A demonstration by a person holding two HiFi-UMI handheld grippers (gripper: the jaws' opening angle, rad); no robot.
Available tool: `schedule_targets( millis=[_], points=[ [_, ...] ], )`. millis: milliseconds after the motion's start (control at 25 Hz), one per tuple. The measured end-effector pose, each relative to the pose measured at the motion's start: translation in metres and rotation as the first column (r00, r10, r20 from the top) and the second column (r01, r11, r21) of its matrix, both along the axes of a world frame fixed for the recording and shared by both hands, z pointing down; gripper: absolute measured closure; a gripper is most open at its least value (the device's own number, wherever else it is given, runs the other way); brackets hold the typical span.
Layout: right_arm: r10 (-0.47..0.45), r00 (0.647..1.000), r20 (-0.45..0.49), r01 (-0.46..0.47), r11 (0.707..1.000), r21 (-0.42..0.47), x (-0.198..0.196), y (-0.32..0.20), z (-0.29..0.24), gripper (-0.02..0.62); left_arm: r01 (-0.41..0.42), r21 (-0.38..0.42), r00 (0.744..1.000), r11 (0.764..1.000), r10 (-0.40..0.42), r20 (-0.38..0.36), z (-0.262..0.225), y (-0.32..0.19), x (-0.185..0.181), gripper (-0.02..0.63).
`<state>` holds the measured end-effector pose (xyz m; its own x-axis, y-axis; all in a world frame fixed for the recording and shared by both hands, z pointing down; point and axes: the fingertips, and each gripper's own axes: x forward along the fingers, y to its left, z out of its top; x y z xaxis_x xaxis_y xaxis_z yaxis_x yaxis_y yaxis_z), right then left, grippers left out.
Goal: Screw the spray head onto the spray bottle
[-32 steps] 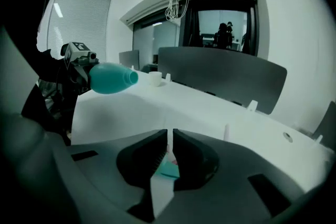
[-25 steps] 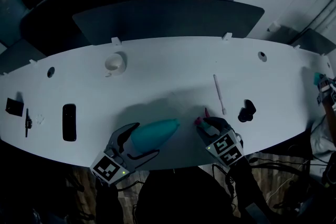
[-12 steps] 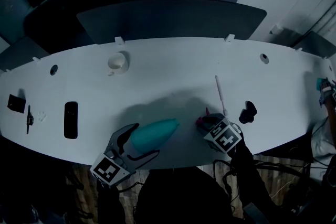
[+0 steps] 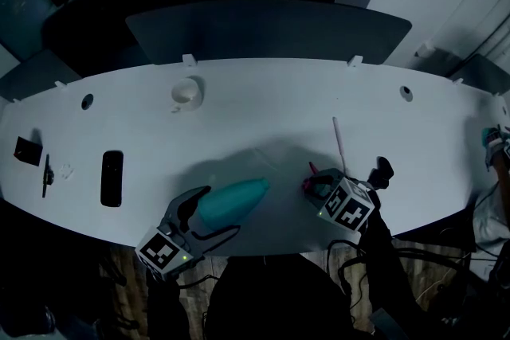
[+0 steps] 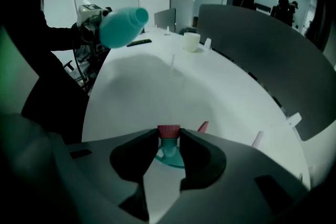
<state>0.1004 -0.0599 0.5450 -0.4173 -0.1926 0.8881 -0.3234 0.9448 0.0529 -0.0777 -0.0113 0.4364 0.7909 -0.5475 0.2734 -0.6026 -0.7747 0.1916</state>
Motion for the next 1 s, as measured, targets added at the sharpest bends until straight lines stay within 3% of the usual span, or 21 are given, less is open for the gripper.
schedule_targets(
  millis=[80, 200, 440, 1000],
  points=[
    [-0.041, 0.999, 0.020, 0.040, 0.998, 0.054, -0.002, -0.003, -0.013, 0.479, -0.022, -0.013, 1.000, 1.000, 0.022, 0.009, 0.011, 0.001, -0.006, 0.179],
    [-0.155, 0.987, -0.030, 0.158, 0.976, 0.151, 0.000, -0.006, -0.030, 0.479, -0.023, -0.024, 0.999, 0.999, 0.024, 0.036, 0.022, -0.001, -0.021, 0.179],
    [-0.292, 0.933, -0.212, 0.349, 0.881, 0.320, 0.004, -0.015, -0.055, 0.479, -0.037, -0.020, 0.997, 0.999, 0.039, 0.069, 0.022, -0.002, -0.037, 0.181],
    [-0.437, 0.860, -0.265, 0.508, 0.789, 0.346, -0.032, 0.003, -0.061, 0.479, -0.180, -0.023, 0.977, 0.983, 0.182, 0.115, 0.025, 0.007, -0.004, 0.180]
  ],
)
